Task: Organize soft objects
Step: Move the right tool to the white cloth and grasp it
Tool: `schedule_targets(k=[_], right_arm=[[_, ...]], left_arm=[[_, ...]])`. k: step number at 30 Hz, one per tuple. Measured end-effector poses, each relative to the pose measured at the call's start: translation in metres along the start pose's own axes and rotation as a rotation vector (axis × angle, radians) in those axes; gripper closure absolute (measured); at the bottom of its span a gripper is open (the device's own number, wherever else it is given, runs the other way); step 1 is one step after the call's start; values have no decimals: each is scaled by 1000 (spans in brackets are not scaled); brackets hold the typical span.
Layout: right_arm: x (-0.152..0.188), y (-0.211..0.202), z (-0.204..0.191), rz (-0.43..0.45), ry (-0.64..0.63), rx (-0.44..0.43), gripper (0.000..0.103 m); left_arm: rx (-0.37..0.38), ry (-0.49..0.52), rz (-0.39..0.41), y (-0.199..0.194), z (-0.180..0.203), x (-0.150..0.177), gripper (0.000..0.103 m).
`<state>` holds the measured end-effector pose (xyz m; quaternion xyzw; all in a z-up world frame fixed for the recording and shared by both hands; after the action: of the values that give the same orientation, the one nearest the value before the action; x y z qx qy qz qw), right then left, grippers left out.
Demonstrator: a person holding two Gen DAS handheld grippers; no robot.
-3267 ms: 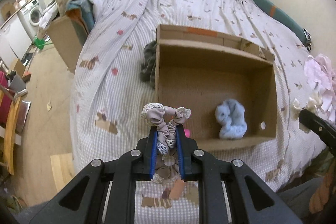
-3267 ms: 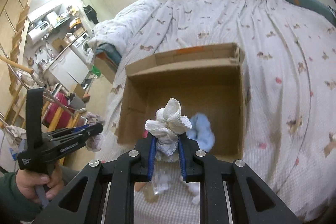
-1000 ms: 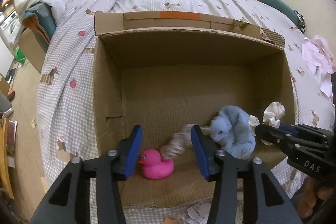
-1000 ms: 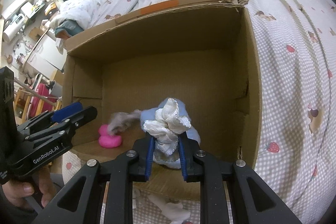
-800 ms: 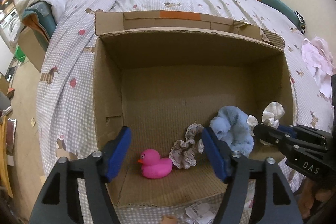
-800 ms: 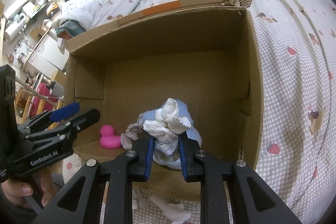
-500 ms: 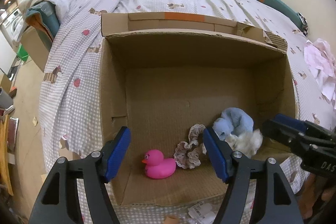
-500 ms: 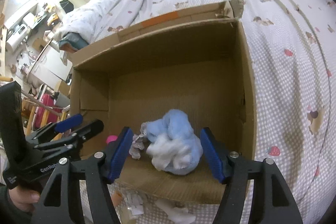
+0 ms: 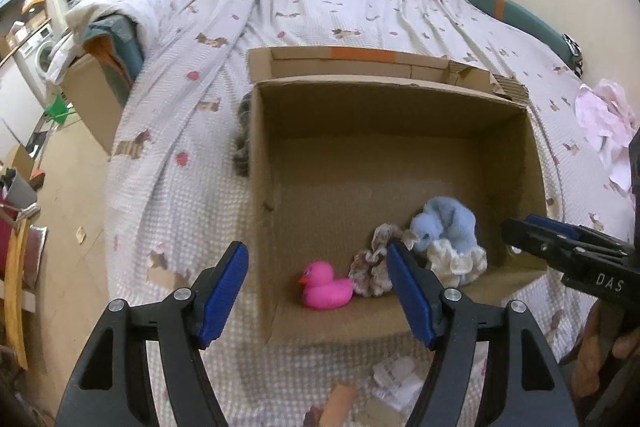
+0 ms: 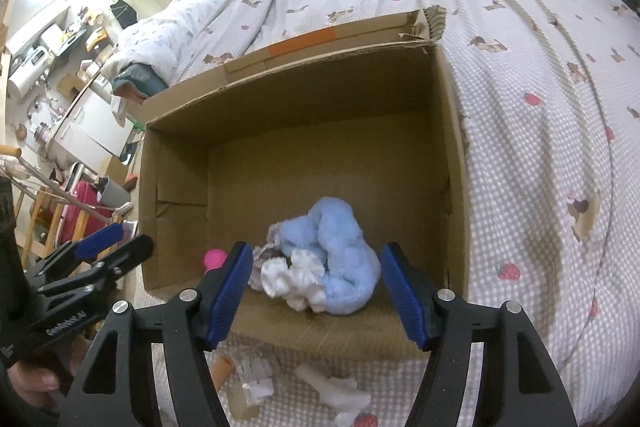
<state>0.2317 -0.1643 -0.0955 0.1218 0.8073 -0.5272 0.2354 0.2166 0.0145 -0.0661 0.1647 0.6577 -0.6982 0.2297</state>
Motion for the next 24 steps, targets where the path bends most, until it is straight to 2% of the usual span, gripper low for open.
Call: schedule_targets(k=[9,24], right_arm=[[23,-21,-2,0,-4,21,32],[84,-46,6,-35,51,37,32]], left_arm=[[-4,-108,-30,-22,-29,32,34],[-46,-133,-82,-35,-41,83,34]])
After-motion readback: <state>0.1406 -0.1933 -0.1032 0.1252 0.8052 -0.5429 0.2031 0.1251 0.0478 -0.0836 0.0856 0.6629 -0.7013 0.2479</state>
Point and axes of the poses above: each gripper's, at about its wrist camera, not at the fingertips, and y roughly the way its jaws point, z to its right, x to its underside, the point moved 9 cm from there along y, roughly the way its jaws point, and after that the axes turned 7 degrees about -y, right-handed, at the moved point
